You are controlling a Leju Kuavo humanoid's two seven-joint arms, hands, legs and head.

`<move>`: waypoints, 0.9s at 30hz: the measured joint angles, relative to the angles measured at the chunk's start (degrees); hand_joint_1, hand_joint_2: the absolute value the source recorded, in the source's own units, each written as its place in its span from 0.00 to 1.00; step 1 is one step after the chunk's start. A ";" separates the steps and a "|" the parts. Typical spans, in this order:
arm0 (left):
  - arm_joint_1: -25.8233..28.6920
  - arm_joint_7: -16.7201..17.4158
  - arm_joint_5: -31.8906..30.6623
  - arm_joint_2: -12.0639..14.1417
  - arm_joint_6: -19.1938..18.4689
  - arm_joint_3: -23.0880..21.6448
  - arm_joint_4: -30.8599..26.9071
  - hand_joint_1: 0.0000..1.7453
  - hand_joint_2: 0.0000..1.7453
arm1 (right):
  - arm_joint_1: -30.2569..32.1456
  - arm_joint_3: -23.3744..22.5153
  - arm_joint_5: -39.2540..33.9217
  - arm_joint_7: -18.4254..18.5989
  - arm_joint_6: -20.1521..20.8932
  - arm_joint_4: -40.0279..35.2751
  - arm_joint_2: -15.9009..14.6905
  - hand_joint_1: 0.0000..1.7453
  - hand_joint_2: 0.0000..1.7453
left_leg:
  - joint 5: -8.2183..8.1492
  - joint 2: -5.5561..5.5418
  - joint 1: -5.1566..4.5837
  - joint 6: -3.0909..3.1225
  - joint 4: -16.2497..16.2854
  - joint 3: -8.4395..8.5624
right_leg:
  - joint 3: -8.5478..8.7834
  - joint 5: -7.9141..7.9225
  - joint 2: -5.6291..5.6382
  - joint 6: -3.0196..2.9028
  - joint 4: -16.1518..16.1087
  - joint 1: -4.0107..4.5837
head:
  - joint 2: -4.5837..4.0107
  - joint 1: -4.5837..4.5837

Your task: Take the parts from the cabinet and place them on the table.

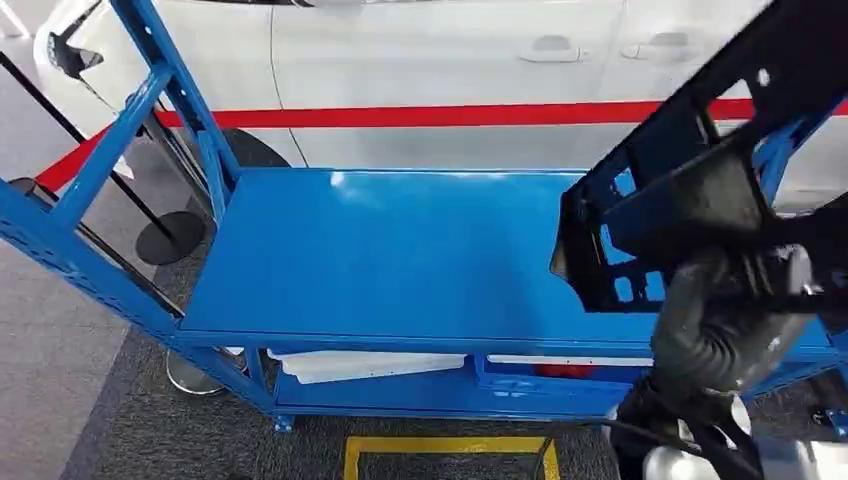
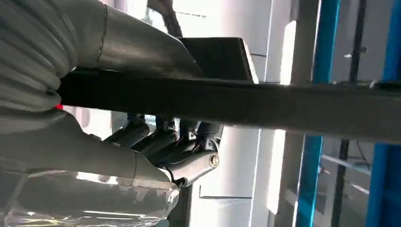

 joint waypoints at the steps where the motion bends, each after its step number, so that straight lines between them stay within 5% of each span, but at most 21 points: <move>1: 0.06 -0.15 0.06 0.00 -0.17 0.07 0.00 0.00 0.00 | 1.44 -0.59 -0.72 -0.87 0.02 -0.37 -0.63 1.00 1.00 | -2.09 0.00 0.00 -0.16 5.00 -2.23 | -0.04 -0.04 -0.06 -0.06 0.05 0.05 | 0.00 0.00; 2: 0.14 -0.22 0.22 0.00 -0.26 0.06 0.00 0.00 0.00 | 2.39 -1.09 -1.13 -1.20 0.04 -0.65 -1.03 1.00 1.00 | -2.85 0.00 0.00 -0.24 8.13 -3.63 | -0.05 -0.07 -0.03 -0.11 0.09 0.11 | 0.00 0.00; 4: 0.20 -0.26 0.83 0.13 -0.33 0.13 0.02 0.00 0.00 | 3.98 -1.77 -1.94 -1.28 0.57 -1.09 -1.64 1.00 1.00 | -0.53 0.00 -0.01 -0.06 6.10 -2.59 | 0.12 0.01 0.07 -0.10 0.24 0.18 | 0.00 0.00; 6: 0.11 0.05 1.84 0.26 -0.50 0.46 0.09 0.00 0.00 | 5.71 -2.69 -3.03 -1.79 2.63 -1.46 -2.58 1.00 1.00 | 4.58 -0.01 -0.15 0.74 -4.64 2.88 | 0.38 -0.04 0.25 -0.04 0.32 0.35 | -0.02 0.00; 7: 0.09 0.04 1.97 0.53 -0.79 0.59 0.15 0.00 0.00 | 7.09 -3.48 -4.09 -3.41 5.02 -1.55 -3.10 1.00 1.00 | 5.68 -0.02 -0.38 1.43 -9.49 5.10 | 0.45 -0.08 0.22 0.04 0.31 0.31 | -0.02 0.00; 10: 0.38 0.13 3.41 0.68 -0.76 1.16 0.33 0.00 0.00 | 12.39 -6.32 -11.99 -10.04 20.95 -1.51 -4.17 1.00 1.00 | 5.83 -0.08 -0.81 1.69 -10.00 5.33 | 0.01 0.24 0.46 1.07 0.41 0.33 | 0.00 0.00; 12: 0.67 0.40 4.74 0.68 0.18 1.92 0.46 0.00 0.00 | 15.82 -8.09 -17.55 -13.07 32.48 -1.51 -4.04 1.00 1.00 | 6.72 0.37 -0.32 2.47 -11.21 5.35 | 0.10 0.43 0.76 1.90 0.19 0.66 | 0.00 0.02; 14: 0.78 0.70 5.97 0.55 1.31 2.76 0.48 0.00 0.00 | 18.80 -10.19 -19.25 -13.96 38.94 -1.62 -3.14 1.00 1.00 | 7.47 1.21 -0.14 3.20 -11.76 5.20 | -1.19 -3.66 0.62 2.25 3.57 0.29 | 0.00 0.02; 16: 0.95 1.20 7.12 0.55 2.79 3.49 0.59 0.00 0.00 | 21.41 -13.07 -20.70 -14.00 43.13 -1.48 -1.66 1.00 1.00 | 7.86 1.99 -0.20 3.22 -11.58 4.28 | -4.55 -9.13 0.54 2.89 12.60 -0.19 | 0.00 0.02; 17: 1.10 1.53 7.36 0.55 3.30 3.72 0.61 0.00 0.00 | 22.73 -14.56 -21.42 -14.05 45.19 -1.26 -0.76 1.00 1.00 | 8.08 2.48 -0.20 3.14 -11.42 3.75 | -5.71 -10.67 0.52 3.20 16.25 -0.39 | 0.00 0.02; 18: 1.24 1.88 7.67 0.55 3.65 3.98 0.66 0.00 0.00 | 23.78 -15.96 -21.74 -14.07 46.63 -1.02 0.05 1.00 1.00 | 8.31 3.01 -0.19 3.06 -11.21 3.27 | -5.64 -10.53 0.46 3.44 17.33 -0.59 | -0.02 0.02; 20: 1.32 2.89 7.87 0.41 4.42 4.37 0.70 0.00 0.00 | 25.39 -18.32 -21.81 -14.03 48.37 -0.59 1.49 1.00 1.00 | 8.70 4.18 -0.05 2.67 -10.66 2.21 | -1.78 -6.99 -0.04 3.98 12.38 -1.11 | 0.00 0.02; 21: 1.29 3.28 7.89 0.35 4.85 4.39 0.70 0.00 0.00 | 26.10 -19.04 -22.01 -14.05 48.87 -0.39 2.10 1.00 1.00 | 8.85 4.73 0.07 2.43 -10.18 1.59 | 1.65 -4.91 -1.03 4.28 7.17 -1.37 | 0.00 0.02; 22: 1.19 3.85 7.87 0.37 5.40 4.41 0.76 0.00 0.00 | 26.65 -19.73 -22.48 -14.05 49.31 -0.22 2.69 1.00 1.00 | 8.94 5.24 -0.09 2.09 -9.43 1.25 | 5.32 -4.43 -3.36 4.63 1.84 -1.55 | 0.00 0.02; 23: 1.39 4.20 7.82 0.50 5.80 4.41 0.88 0.00 0.00 | 26.80 -20.17 -22.86 -14.00 49.57 -0.04 3.13 1.00 1.00 | 9.03 5.44 -0.22 1.64 -9.23 0.93 | 6.14 -5.42 -4.80 3.97 0.47 -0.86 | 0.00 0.07; 27: 1.41 4.98 7.63 0.39 6.76 4.39 0.92 0.00 0.00 | 28.60 -22.21 -23.75 -14.09 50.12 0.37 5.12 1.00 1.00 | 10.28 7.86 0.00 -0.12 -9.39 1.32 | 4.15 -3.72 -2.35 1.46 0.51 -0.51 | 0.00 -0.09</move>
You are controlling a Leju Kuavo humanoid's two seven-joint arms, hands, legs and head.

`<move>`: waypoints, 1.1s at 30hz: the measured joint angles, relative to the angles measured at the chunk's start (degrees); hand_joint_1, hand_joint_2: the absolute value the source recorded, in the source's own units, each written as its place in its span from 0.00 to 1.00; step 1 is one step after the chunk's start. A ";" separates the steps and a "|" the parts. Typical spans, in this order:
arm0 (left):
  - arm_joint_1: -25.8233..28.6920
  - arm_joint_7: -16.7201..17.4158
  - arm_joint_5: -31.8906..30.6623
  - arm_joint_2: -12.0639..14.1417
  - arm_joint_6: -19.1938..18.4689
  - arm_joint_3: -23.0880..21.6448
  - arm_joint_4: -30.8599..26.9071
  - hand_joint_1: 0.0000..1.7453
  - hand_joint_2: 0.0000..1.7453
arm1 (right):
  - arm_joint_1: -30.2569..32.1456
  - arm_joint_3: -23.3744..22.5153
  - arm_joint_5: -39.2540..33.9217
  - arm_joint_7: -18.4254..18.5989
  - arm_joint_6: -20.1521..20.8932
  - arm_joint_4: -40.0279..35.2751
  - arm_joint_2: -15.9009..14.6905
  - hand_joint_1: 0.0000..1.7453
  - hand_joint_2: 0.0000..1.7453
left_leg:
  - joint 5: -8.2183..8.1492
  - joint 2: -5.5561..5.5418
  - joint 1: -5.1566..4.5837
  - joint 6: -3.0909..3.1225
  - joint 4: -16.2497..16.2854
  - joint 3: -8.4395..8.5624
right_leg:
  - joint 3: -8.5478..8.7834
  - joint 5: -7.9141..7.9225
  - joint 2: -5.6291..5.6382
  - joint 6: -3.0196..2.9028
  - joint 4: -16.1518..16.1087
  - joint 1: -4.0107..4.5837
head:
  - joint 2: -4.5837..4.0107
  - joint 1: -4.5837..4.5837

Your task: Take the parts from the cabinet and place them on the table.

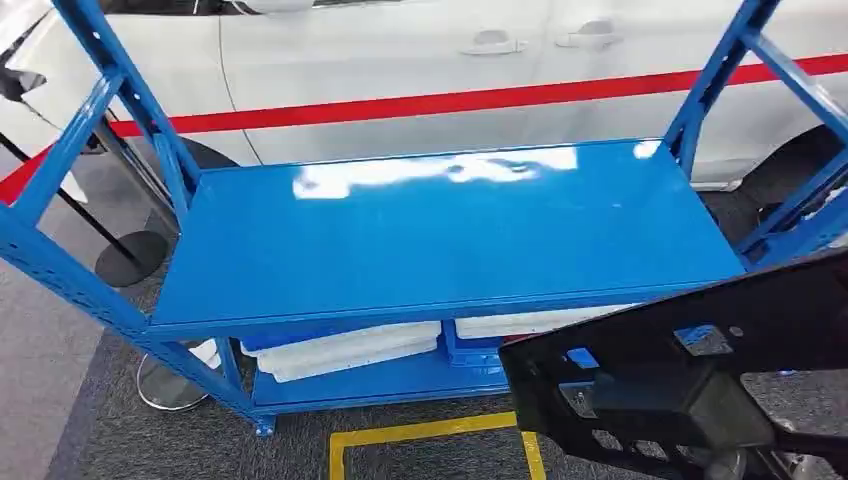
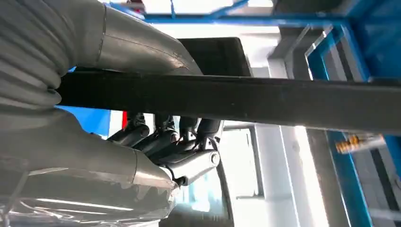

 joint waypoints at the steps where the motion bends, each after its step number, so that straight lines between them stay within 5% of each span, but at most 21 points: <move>1: -0.01 0.04 0.00 0.04 0.15 0.00 0.02 0.00 0.00 | 0.28 -0.26 0.06 -0.02 0.00 0.00 0.48 1.00 1.00 | -1.40 -1.55 0.36 -0.54 0.69 -0.53 | -0.73 0.83 0.42 -0.57 -0.01 -0.23 | 0.00 0.00; 3: 0.34 0.04 0.02 -0.02 0.26 0.00 0.02 0.00 0.00 | 0.70 -0.37 0.57 0.00 -0.24 0.04 1.16 1.00 1.00 | -8.85 -5.82 0.36 -0.74 6.05 -2.10 | -2.62 2.23 1.77 -1.30 0.00 -0.15 | 0.00 -0.02; 5: 0.42 0.02 0.24 0.07 0.55 0.00 0.02 0.00 0.00 | 1.15 -0.35 0.74 0.00 -0.61 0.13 1.55 1.00 1.00 | -14.37 -7.09 0.28 -0.47 14.78 -3.61 | -4.55 3.78 3.38 -1.71 0.09 0.37 | -0.02 0.00; 7: 0.31 0.02 0.66 0.11 1.09 0.00 0.02 0.00 0.00 | 1.46 -0.26 0.96 0.00 -1.49 0.48 1.64 1.00 1.00 | -13.50 -7.18 -0.11 0.27 16.75 -1.92 | -6.40 5.22 5.03 -1.75 0.22 0.86 | -0.02 -0.02; 9: 0.20 0.11 1.00 0.11 1.70 0.00 0.02 0.00 0.00 | 1.53 0.15 1.09 0.02 -2.41 1.00 1.66 1.00 1.00 | -9.43 -7.92 -0.81 1.64 9.75 3.89 | -7.75 6.48 6.72 -1.69 0.23 1.30 | -0.02 -0.02; 10: 0.01 0.20 1.45 0.11 2.06 0.02 0.02 0.00 0.00 | 1.53 0.40 1.16 0.02 -2.78 1.16 1.66 1.00 1.00 | -8.35 -9.79 -1.28 2.84 3.91 8.09 | -8.32 7.19 7.49 -1.67 0.19 1.48 | 0.00 -0.02; 11: -0.18 0.22 1.66 0.46 2.47 0.04 0.09 0.00 0.00 | 1.45 0.73 1.36 0.02 -3.02 1.33 1.66 1.00 1.00 | -9.88 -12.37 -1.66 4.02 -0.70 10.85 | -8.62 7.72 7.79 -1.54 0.28 1.37 | 0.00 0.00; 13: -0.32 0.37 2.08 0.26 3.02 0.11 0.31 0.00 0.00 | 1.46 1.42 1.55 0.04 -3.41 1.73 1.66 1.00 1.00 | -9.64 -11.92 -1.81 3.48 -2.91 11.61 | -8.75 9.05 8.92 -0.84 -0.26 1.10 | -0.02 0.00; 15: -0.63 0.50 2.71 0.13 4.13 0.26 0.35 0.00 0.00 | 1.44 2.05 1.57 0.02 -4.00 2.16 1.66 1.00 1.00 | -8.64 -10.69 -2.22 3.79 -3.55 11.49 | -8.99 10.45 10.45 0.09 -0.93 0.82 | -0.02 0.00; 16: -0.66 0.50 3.08 -0.38 4.53 0.35 0.35 0.00 0.00 | 1.32 2.32 1.77 0.02 -4.24 2.25 1.64 1.00 1.00 | -7.22 -9.61 -1.11 3.83 -4.80 11.52 | -9.28 10.47 10.16 0.14 -0.67 0.92 | 0.00 0.00; 18: -0.52 0.50 3.43 -0.37 5.09 0.48 0.41 0.00 0.00 | 0.67 3.04 2.03 0.04 -4.85 2.82 1.66 1.00 1.00 | -5.69 -7.80 -1.35 4.39 -5.21 9.85 | -11.23 3.07 5.27 0.39 4.04 1.39 | 0.00 0.09; 20: -0.13 0.55 3.80 -0.50 5.44 0.61 0.42 0.00 0.00 | -0.19 3.78 2.23 0.17 -5.40 3.50 1.62 1.00 1.00 | -4.64 -5.69 -1.37 4.01 -5.01 8.23 | -12.82 -2.89 3.27 1.09 12.52 0.61 | -0.02 0.09; 21: -0.11 0.55 3.85 -0.57 5.55 0.70 0.44 0.00 0.00 | -0.22 4.18 2.23 0.17 -5.57 3.76 1.62 1.00 1.00 | -4.17 -4.76 -1.33 3.85 -4.73 7.29 | -13.15 -3.18 2.95 1.51 15.92 0.14 | 0.00 0.09; 23: -0.24 0.55 4.02 -0.79 5.59 0.94 0.44 0.00 0.00 | -0.48 4.68 2.34 0.22 -5.83 4.30 1.62 1.00 1.00 | -3.51 -2.88 -1.09 3.26 -3.69 5.25 | -11.10 0.82 2.49 2.58 16.87 -0.99 | -0.02 0.09; 25: -0.33 0.55 4.24 -0.85 5.57 1.12 0.46 0.00 0.00 | -1.09 5.42 2.51 0.20 -6.16 4.77 1.62 1.00 1.00 | -3.20 -1.32 -0.76 2.59 -1.91 3.28 | -4.39 3.48 0.57 3.64 9.32 -1.98 | 0.00 0.09; 26: -0.50 0.52 4.24 -0.76 5.55 1.27 0.50 0.00 0.00 | -1.38 5.82 2.51 0.20 -6.30 4.90 1.59 1.00 1.00 | -3.22 -0.71 -1.01 2.13 -0.73 2.51 | -0.29 0.57 -2.49 4.22 3.86 -2.22 | 0.00 0.09; 27: -0.38 0.50 4.24 -0.89 5.53 1.38 0.55 0.00 0.00 | -1.81 6.19 2.58 0.20 -6.38 5.03 1.57 1.00 1.00 | -3.18 -0.31 -0.83 1.61 0.13 1.85 | 1.51 -1.19 -2.75 3.26 0.48 -1.10 | 0.00 0.02; 28: -0.43 0.50 4.26 -0.87 5.51 1.40 0.65 0.00 0.00 | -1.91 6.43 2.58 0.20 -6.43 5.09 1.57 1.00 1.00 | -2.94 0.32 -1.05 1.17 0.23 2.01 | 0.75 -1.23 -2.44 2.14 0.66 -1.02 | 0.00 -0.02; 30: -0.39 0.50 4.26 -0.96 5.49 1.42 0.66 0.00 0.00 | -1.86 6.58 2.58 0.13 -6.45 5.25 1.53 1.00 1.00 | -2.04 1.61 -0.50 0.37 0.12 1.85 | -0.13 -0.42 -1.22 0.77 0.79 -0.59 | 0.00 -0.02; 31: -0.30 0.50 4.26 -1.05 5.46 1.44 0.66 0.00 0.00 | -1.87 6.71 2.56 0.13 -6.45 5.33 1.53 1.00 1.00 | -2.20 0.99 -0.12 -0.23 0.28 1.54 | -0.76 0.42 -0.66 -0.11 0.49 -0.69 | 0.00 -0.02; 33: 0.04 0.46 4.39 -1.25 5.40 1.46 0.70 0.00 0.00 | -2.06 6.99 2.56 0.13 -6.47 5.35 1.51 1.00 1.00 | -8.44 -5.18 0.09 -0.80 4.19 0.42 | -2.50 1.85 0.40 -0.96 0.52 -0.60 | 0.00 -0.04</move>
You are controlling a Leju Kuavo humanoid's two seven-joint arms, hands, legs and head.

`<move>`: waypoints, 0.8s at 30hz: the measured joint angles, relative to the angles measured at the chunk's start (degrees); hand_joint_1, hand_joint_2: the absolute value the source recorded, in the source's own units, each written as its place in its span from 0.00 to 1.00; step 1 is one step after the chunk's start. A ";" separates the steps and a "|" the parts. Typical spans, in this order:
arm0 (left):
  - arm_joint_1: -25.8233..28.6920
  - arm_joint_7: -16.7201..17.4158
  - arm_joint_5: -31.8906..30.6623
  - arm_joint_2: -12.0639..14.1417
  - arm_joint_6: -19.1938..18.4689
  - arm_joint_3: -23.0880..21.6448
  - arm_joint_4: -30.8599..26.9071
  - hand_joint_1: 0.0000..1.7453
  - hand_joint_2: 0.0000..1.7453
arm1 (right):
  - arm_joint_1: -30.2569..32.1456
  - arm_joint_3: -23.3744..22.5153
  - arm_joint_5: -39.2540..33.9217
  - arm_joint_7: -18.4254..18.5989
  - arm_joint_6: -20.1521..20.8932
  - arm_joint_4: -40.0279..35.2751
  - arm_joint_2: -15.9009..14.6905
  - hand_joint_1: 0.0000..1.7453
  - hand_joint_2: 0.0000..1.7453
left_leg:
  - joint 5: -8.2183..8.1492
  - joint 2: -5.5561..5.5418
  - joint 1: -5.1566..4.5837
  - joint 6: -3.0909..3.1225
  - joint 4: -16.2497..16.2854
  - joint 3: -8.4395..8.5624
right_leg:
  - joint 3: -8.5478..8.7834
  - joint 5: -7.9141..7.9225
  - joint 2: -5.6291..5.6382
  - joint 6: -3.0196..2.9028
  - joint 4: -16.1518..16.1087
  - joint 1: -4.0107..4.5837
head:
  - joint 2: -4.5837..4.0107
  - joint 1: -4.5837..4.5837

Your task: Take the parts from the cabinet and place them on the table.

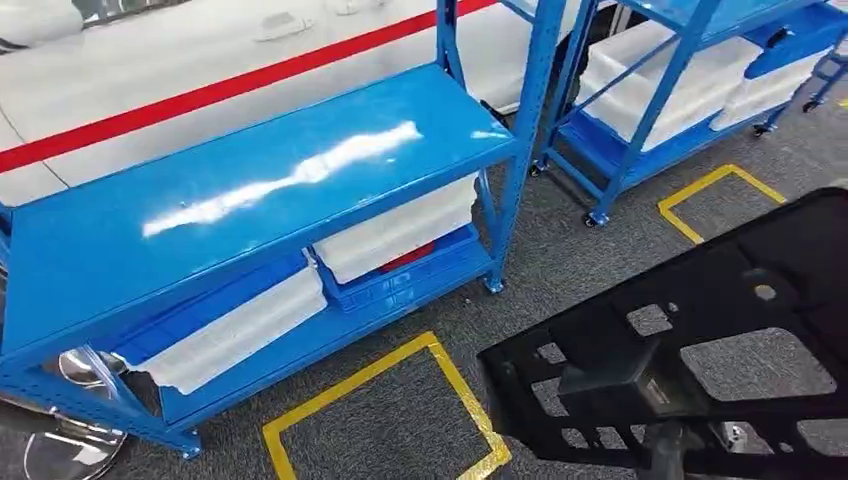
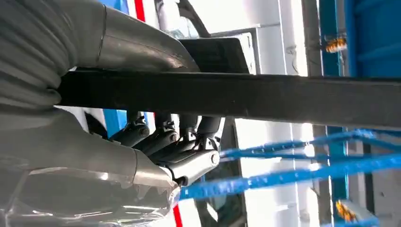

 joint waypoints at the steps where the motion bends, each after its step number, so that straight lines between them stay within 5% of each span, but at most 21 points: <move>1: 0.24 -0.09 0.00 -0.02 -0.04 0.00 0.02 0.00 0.00 | -0.11 0.18 0.00 0.00 0.02 0.00 0.00 1.00 1.00 | -3.68 -1.36 -0.07 0.10 3.98 -1.03 | -0.99 0.83 0.87 -0.28 0.03 0.25 | 0.00 0.00; 3: 0.43 -0.09 0.02 -0.02 -0.06 0.02 0.13 0.00 0.00 | -0.09 0.40 0.00 0.00 0.00 0.20 0.00 1.00 1.00 | -7.64 -1.93 -0.32 0.84 11.69 -2.08 | -3.29 2.57 2.80 -0.63 0.15 0.97 | -0.02 0.00; 4: 0.43 -0.09 0.02 -0.02 -0.07 0.02 0.17 0.00 0.00 | -0.08 0.40 0.00 0.00 0.00 0.35 0.00 1.00 1.00 | -7.12 -1.97 -0.54 1.25 12.60 -1.50 | -4.23 3.30 3.56 -0.70 0.19 1.21 | 0.00 0.00; 6: 0.36 -0.11 0.02 -0.02 -0.07 0.02 0.20 0.00 0.00 | -0.07 0.40 0.02 0.00 0.00 0.50 0.00 1.00 1.00 | -2.90 -2.26 -1.18 2.36 8.07 2.77 | -6.04 4.81 5.24 -0.69 0.24 1.50 | 0.00 0.00; 7: 0.28 -0.11 0.02 -0.02 -0.09 0.02 0.20 0.00 0.00 | -0.09 0.40 0.00 0.00 0.00 0.48 0.00 1.00 1.00 | -0.72 -3.17 -1.54 3.04 2.95 6.44 | -6.84 5.62 6.18 -0.59 0.25 1.59 | -0.02 0.00; 8: 0.19 -0.11 0.02 -0.02 -0.09 0.02 0.20 0.00 0.00 | -0.08 0.40 0.00 0.00 0.00 0.48 0.00 1.00 1.00 | -0.54 -5.40 -1.90 3.82 -2.19 10.00 | -7.38 6.38 6.81 -0.50 0.25 1.55 | 0.00 0.00; 9: 0.13 -0.13 0.02 0.07 -0.11 0.02 0.26 0.00 0.00 | -0.09 0.44 0.00 -0.02 -0.02 0.48 0.00 1.00 1.00 | -2.64 -7.51 -1.94 4.60 -7.06 12.38 | -7.78 7.12 7.32 -0.21 0.24 1.76 | 0.00 0.00; 10: 0.17 -0.26 0.04 0.07 -0.15 0.02 0.26 0.00 0.00 | -0.06 0.53 0.02 -0.02 -0.02 0.50 -0.02 1.00 1.00 | -2.45 -7.28 -1.88 3.97 -7.57 12.57 | -7.71 7.87 7.87 0.16 -0.19 1.32 | 0.00 -0.02; 13: 0.18 -0.57 0.42 -0.13 -0.31 0.13 0.28 0.00 0.00 | 0.14 0.64 0.04 -0.07 -0.04 0.50 -0.02 1.00 1.00 | -0.34 -5.43 -2.38 4.81 -8.58 11.98 | -7.84 10.48 10.06 1.51 -1.91 1.23 | 0.00 -0.02; 14: 0.01 -0.66 0.53 -0.24 -0.33 0.20 0.28 0.00 0.00 | 0.32 0.59 0.07 -0.15 -0.04 0.57 -0.13 1.00 1.00 | 0.93 -4.05 -1.80 4.77 -9.43 11.40 | -8.48 9.28 7.84 1.16 -1.22 1.23 | 0.00 0.02; 15: 0.12 -0.96 0.55 -0.39 -0.39 0.30 0.28 0.00 0.00 | 0.41 0.61 0.09 -0.15 -0.09 0.63 -0.15 1.00 1.00 | 1.92 -3.61 -1.89 5.21 -9.99 10.49 | -9.18 4.93 5.13 1.24 0.77 1.63 | 0.00 0.09; 17: 0.64 -1.14 0.57 -0.50 -0.76 0.52 0.33 0.00 0.00 | 0.40 0.68 0.35 -0.11 -0.11 0.83 -0.24 1.00 1.00 | 3.34 -1.51 -1.96 5.16 -9.84 8.67 | -10.43 -3.03 3.07 1.88 8.38 1.29 | 0.00 0.07; 18: 0.82 -1.18 0.57 -0.55 -0.92 0.63 0.39 0.00 0.00 | 0.46 0.70 0.53 -0.13 -0.11 0.85 -0.26 1.00 1.00 | 3.93 -0.39 -1.97 5.08 -9.66 7.68 | -10.81 -4.68 2.73 2.28 12.67 0.99 | -0.02 0.07; 20: 0.77 -1.29 0.57 -0.66 -1.18 0.94 0.59 0.00 0.00 | 0.62 0.66 0.79 -0.13 -0.11 0.87 -0.28 1.00 1.00 | 5.04 1.62 -1.91 4.70 -8.94 5.37 | -10.17 -1.52 2.40 3.10 17.37 0.17 | 0.00 0.07; 22: 0.73 -1.42 0.59 -0.81 -1.20 1.16 0.72 0.00 0.00 | 1.02 0.59 0.79 -0.13 -0.07 0.85 -0.28 1.00 1.00 | 5.83 3.28 -1.79 4.11 -7.68 2.64 | -5.32 2.35 1.33 3.95 13.49 -0.68 | 0.00 0.07; 23: 0.68 -1.53 0.57 -0.87 -1.20 1.31 0.79 0.00 0.00 | 1.11 0.55 0.79 -0.11 0.09 0.85 -0.28 1.00 1.00 | 6.09 3.82 -1.78 3.71 -6.62 1.70 | -0.70 1.31 -0.71 4.41 8.21 -1.02 | 0.00 0.07; 24: 0.81 -1.68 0.57 -0.94 -1.20 1.40 0.98 0.00 0.00 | 0.98 0.50 0.87 -0.11 0.24 0.81 -0.28 1.00 1.00 | 6.08 4.29 -1.93 3.36 -5.65 1.00 | 4.71 -2.35 -3.17 4.63 1.82 -0.85 | 0.00 0.09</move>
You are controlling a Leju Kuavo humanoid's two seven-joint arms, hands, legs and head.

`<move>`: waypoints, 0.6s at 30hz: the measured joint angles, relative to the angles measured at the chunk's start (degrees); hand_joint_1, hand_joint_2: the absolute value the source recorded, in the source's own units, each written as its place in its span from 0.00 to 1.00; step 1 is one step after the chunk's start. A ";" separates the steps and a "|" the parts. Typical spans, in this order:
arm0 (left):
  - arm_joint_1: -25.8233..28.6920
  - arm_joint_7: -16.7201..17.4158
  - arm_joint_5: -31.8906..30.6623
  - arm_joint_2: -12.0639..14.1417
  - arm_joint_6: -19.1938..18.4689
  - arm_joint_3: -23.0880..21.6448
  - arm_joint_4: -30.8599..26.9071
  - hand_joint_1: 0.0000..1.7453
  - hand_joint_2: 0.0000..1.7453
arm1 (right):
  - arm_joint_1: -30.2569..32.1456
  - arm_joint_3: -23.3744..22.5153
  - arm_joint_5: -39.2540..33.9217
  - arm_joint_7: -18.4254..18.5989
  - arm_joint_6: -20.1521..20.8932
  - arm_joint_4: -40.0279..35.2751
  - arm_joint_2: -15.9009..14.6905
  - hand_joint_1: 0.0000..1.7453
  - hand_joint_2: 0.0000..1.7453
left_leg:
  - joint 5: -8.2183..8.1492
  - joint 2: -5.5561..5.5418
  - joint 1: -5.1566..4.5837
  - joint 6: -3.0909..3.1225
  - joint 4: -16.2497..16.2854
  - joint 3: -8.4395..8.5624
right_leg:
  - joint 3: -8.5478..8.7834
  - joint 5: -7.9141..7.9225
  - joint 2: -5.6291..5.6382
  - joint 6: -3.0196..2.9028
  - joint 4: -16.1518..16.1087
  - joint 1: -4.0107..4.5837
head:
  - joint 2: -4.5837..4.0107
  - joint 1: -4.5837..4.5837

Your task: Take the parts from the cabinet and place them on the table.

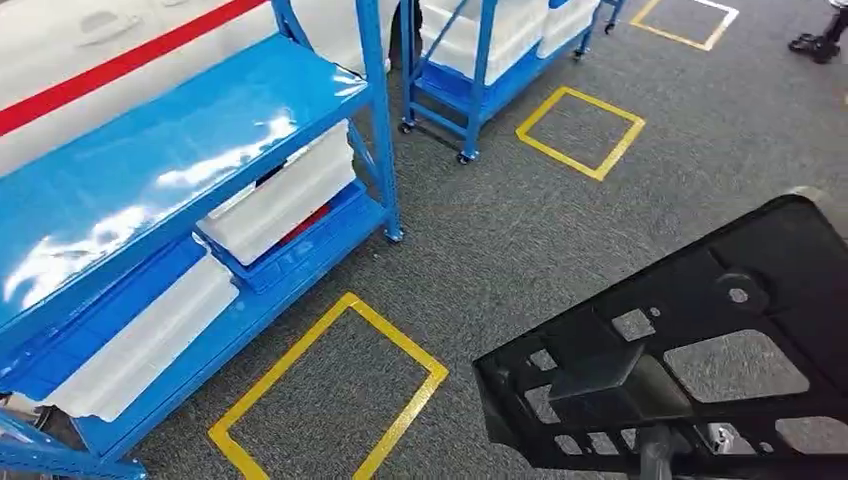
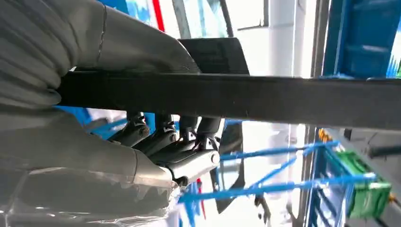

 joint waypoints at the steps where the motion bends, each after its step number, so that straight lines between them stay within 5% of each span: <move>1: -0.01 -0.17 0.00 -0.18 0.04 0.09 0.13 0.00 0.00 | 0.02 -0.02 0.13 0.00 0.33 -0.13 0.06 1.00 1.00 | 0.08 0.61 0.11 -0.32 0.85 -0.35 | 1.63 -2.27 0.26 -1.39 -3.94 0.80 | 0.00 -0.20; 4: -0.17 -0.68 0.00 -0.51 0.33 0.55 0.41 0.00 0.00 | 0.82 -0.57 0.41 -0.07 0.89 -0.89 0.39 1.00 1.00 | 1.31 2.54 0.83 -1.60 1.07 -0.47 | 0.29 -1.23 1.58 -3.53 -3.50 1.41 | 0.00 -0.15; 5: -0.18 -0.72 0.02 -0.59 0.41 0.81 0.61 0.00 0.00 | 0.96 -0.94 0.76 -0.07 1.07 -1.22 0.65 1.00 1.00 | 0.17 0.50 1.33 -2.26 1.76 -1.00 | -0.45 -0.38 2.16 -4.32 -3.61 1.24 | 0.00 -0.20; 6: -0.04 -0.81 0.02 -0.66 0.46 1.07 0.72 0.00 0.00 | 1.04 -1.38 0.94 -0.04 1.18 -1.57 0.83 1.00 1.00 | -2.95 -2.73 1.50 -2.58 3.29 -1.49 | -1.32 0.32 2.73 -4.78 -3.58 1.28 | 0.00 -0.17; 7: 0.23 -0.83 0.02 -0.88 0.48 1.33 0.72 0.00 0.00 | 0.95 -1.64 1.09 -0.04 1.27 -1.79 1.05 1.00 1.00 | -6.75 -4.84 1.51 -2.68 6.60 -2.23 | -2.20 0.99 3.52 -5.09 -3.58 1.32 | 0.00 -0.22; 9: 0.48 -0.83 0.00 -1.01 0.48 1.62 0.85 0.00 0.00 | 0.96 -2.25 2.15 -0.04 0.87 -2.21 1.36 1.00 1.00 | -11.67 -6.12 1.50 -2.56 14.92 -3.79 | -3.85 2.19 5.26 -5.52 -3.54 1.80 | -0.02 -0.20; 10: 0.47 -0.87 0.02 -1.01 0.44 1.77 1.01 0.00 0.00 | 0.93 -2.76 3.35 -0.04 0.17 -2.54 1.53 1.00 1.00 | -11.71 -6.15 1.46 -2.37 17.75 -4.08 | -4.63 2.80 6.12 -5.59 -3.50 2.07 | 0.00 -0.22; 11: 0.46 -1.01 0.02 -1.01 0.33 1.97 1.14 0.00 0.00 | 0.89 -3.50 5.23 -0.04 -1.03 -3.04 1.79 1.00 1.00 | -9.92 -6.22 1.39 -2.02 18.49 -3.55 | -5.39 3.43 7.01 -5.58 -3.47 2.26 | 0.00 -0.22; 12: 0.45 -1.16 0.02 -1.01 0.18 2.21 1.20 0.00 0.00 | 0.81 -4.19 7.16 -0.04 -2.42 -3.62 1.95 1.00 1.00 | -7.57 -6.33 1.28 -1.59 16.91 -2.02 | -6.04 3.97 7.79 -5.54 -3.39 2.38 | 0.00 -0.22; 14: 0.43 -1.27 0.00 -1.01 0.02 2.71 1.31 0.00 0.00 | 0.51 -5.31 8.74 -0.04 -4.07 -4.55 1.99 1.00 1.00 | -4.15 -8.08 1.01 -0.59 7.57 4.11 | -6.96 4.94 9.53 -5.30 -3.29 2.46 | 0.00 -0.22; 15: 0.43 -1.31 0.00 -0.99 0.00 2.88 1.48 0.00 0.00 | 0.36 -5.72 9.05 -0.04 -4.39 -4.92 2.01 1.00 1.00 | -4.99 -10.96 0.91 0.04 2.02 7.47 | -7.25 5.37 10.07 -5.13 -3.25 2.33 | 0.00 -0.22; 16: 0.45 -1.33 0.00 -1.03 0.00 2.95 1.64 0.00 0.00 | 0.08 -6.01 9.33 -0.02 -4.54 -5.22 2.01 1.00 1.00 | -5.92 -11.68 1.00 0.07 -1.40 9.57 | -7.55 5.80 10.78 -4.83 -3.20 2.57 | 0.00 -0.20; 18: 0.28 -1.51 0.00 -1.07 -0.33 2.99 1.66 0.00 0.00 | -0.12 -6.62 12.16 -0.11 -8.45 -6.21 2.03 1.00 1.00 | -6.27 -10.51 0.62 0.07 -2.11 9.19 | -8.29 6.90 12.09 -3.95 -3.26 2.19 | 0.00 -0.22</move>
